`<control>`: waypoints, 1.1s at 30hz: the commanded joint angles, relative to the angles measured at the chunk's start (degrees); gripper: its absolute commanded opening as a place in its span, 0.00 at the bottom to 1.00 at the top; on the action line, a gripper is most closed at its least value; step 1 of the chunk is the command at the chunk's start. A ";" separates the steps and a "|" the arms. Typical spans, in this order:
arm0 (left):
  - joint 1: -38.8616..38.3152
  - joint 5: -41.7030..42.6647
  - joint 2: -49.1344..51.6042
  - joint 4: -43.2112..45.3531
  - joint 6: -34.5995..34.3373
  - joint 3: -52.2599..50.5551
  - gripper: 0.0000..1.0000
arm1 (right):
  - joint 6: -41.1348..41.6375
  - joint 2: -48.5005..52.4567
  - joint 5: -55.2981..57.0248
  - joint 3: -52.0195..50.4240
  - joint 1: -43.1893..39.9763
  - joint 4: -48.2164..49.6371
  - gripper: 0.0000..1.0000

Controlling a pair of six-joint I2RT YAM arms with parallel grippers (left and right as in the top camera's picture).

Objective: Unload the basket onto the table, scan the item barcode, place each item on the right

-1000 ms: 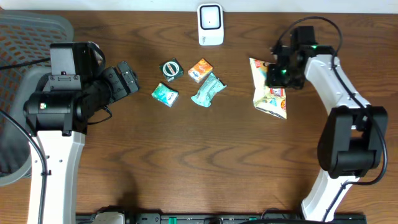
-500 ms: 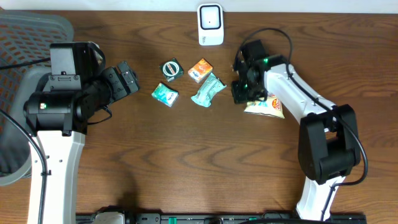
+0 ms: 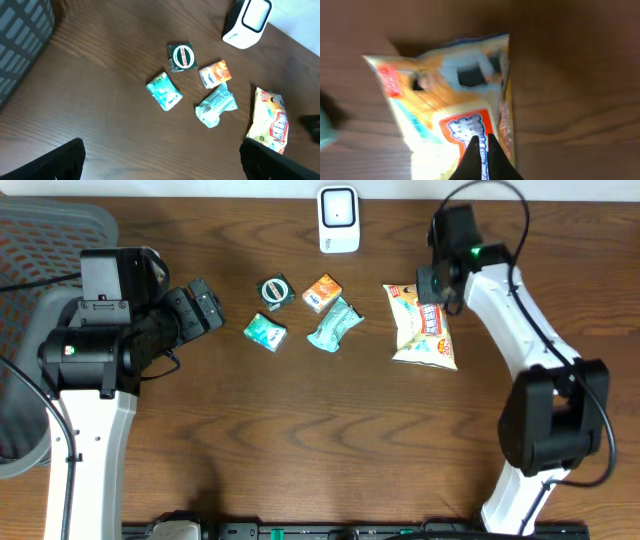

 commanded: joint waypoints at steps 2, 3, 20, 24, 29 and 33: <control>0.26 -0.37 0.07 -0.02 0.37 0.20 0.98 | -0.48 4.39 -4.02 -7.04 -0.02 5.38 0.01; 0.26 -0.37 0.07 -0.02 0.37 0.20 0.98 | -0.35 4.61 -5.25 -7.08 0.00 5.44 0.01; 0.26 -0.37 0.07 -0.02 0.37 0.20 0.98 | -1.18 -0.02 -6.78 2.14 0.20 -22.05 0.05; 0.26 -0.37 0.07 -0.02 0.37 0.20 0.98 | 1.18 -0.02 -6.80 -8.37 0.20 -16.09 0.09; 0.26 -0.37 0.07 -0.02 0.37 0.20 0.98 | 2.71 -0.04 -10.12 -13.44 0.24 -10.49 0.01; 0.26 -0.37 0.07 -0.02 0.37 0.20 0.98 | 2.67 -0.26 -12.31 -4.02 0.04 -13.16 0.03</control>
